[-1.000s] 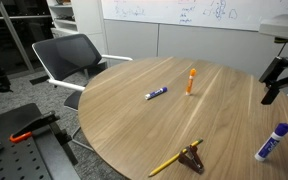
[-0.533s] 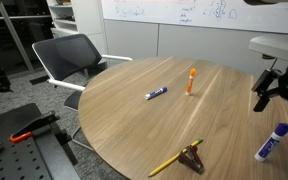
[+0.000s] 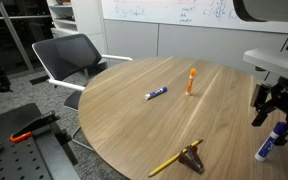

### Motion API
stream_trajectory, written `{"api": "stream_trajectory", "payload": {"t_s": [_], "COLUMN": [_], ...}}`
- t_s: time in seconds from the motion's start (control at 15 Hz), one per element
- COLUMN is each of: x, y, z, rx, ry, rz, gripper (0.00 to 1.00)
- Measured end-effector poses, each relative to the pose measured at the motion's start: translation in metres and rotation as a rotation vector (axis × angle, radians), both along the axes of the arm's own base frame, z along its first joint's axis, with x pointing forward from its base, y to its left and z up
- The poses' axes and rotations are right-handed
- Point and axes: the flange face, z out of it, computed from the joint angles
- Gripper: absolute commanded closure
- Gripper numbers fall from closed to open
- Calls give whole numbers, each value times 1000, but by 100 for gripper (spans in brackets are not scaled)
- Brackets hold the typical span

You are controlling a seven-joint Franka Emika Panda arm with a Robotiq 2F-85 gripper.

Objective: Move the blue marker on the right to the left

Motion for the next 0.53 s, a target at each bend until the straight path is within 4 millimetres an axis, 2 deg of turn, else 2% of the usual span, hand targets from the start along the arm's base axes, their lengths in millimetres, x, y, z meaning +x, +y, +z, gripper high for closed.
{"api": "stream_trajectory", "payload": {"t_s": [0.2, 0.27, 0.4, 0.53], "x": [0, 0, 0, 0], "y": [-4, -5, -8, -10], "z": [7, 10, 17, 24], "rx": [7, 9, 12, 18], "ry": [15, 20, 28, 38], "rz": [-16, -22, -35, -40], "gripper": [95, 99, 95, 95]}}
